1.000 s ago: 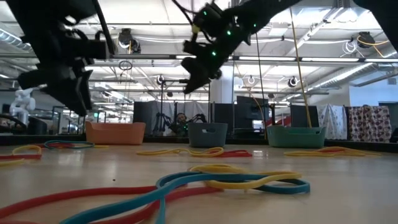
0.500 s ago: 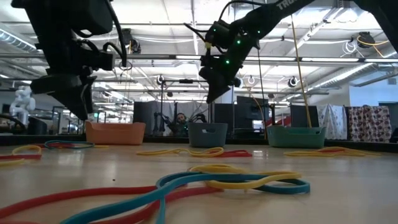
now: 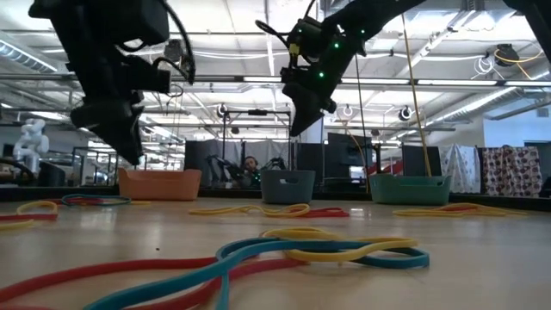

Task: Sort rubber bands into baskets
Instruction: Put the blue rubber band into the blue bin

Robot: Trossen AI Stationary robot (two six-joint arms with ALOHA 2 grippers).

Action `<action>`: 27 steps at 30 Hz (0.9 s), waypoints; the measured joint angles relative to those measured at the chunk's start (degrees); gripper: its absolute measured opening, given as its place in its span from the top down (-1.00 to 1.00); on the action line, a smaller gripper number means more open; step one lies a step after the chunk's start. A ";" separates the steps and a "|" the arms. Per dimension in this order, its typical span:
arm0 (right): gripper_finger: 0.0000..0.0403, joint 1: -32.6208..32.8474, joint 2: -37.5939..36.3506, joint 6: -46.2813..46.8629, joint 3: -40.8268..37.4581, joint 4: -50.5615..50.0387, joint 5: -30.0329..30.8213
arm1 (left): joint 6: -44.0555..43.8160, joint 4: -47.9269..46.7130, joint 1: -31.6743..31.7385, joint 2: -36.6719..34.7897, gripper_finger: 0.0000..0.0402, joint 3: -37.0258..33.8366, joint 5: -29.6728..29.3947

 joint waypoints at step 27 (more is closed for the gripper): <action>1.00 3.74 7.16 -1.93 0.00 -1.92 0.52 | 0.20 -12.30 0.24 0.02 0.09 7.33 8.24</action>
